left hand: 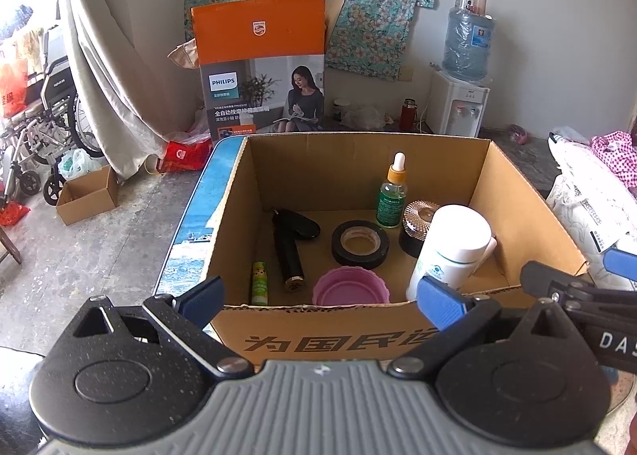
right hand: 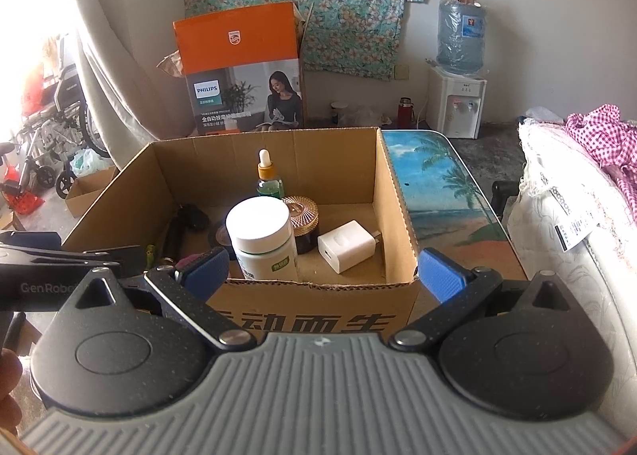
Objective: Organize rigid objects
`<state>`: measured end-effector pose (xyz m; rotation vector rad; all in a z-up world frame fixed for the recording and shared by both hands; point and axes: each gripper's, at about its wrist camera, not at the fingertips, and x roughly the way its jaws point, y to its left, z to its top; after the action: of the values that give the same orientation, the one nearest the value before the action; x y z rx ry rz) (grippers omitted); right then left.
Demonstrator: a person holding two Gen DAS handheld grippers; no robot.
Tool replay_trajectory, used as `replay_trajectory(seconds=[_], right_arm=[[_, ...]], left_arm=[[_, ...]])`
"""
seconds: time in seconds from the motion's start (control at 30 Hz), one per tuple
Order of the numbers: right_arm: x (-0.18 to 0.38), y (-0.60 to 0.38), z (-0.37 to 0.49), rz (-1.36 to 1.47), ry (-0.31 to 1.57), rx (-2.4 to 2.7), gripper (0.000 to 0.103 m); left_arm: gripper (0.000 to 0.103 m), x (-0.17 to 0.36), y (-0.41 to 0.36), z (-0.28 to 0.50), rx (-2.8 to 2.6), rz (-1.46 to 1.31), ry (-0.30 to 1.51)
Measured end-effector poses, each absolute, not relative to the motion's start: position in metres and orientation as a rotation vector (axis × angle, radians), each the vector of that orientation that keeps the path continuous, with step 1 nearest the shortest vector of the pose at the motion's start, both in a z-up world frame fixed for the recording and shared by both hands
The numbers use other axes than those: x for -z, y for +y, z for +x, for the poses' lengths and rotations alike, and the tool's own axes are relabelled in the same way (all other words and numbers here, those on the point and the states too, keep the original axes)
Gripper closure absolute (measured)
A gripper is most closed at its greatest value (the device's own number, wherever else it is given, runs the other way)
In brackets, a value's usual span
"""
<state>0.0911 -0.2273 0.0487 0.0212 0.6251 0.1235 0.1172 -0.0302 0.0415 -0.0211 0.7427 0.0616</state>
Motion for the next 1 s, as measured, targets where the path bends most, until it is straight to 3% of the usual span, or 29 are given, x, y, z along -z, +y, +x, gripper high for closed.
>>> replay_trajectory(seconds=[1.0], right_arm=[[-0.0445,-0.2236,0.0927,0.010,0.647,-0.123,0.001]], left_arm=[[0.001,-0.0407,-0.0273,0.1141,-0.084,0.008,0.747]])
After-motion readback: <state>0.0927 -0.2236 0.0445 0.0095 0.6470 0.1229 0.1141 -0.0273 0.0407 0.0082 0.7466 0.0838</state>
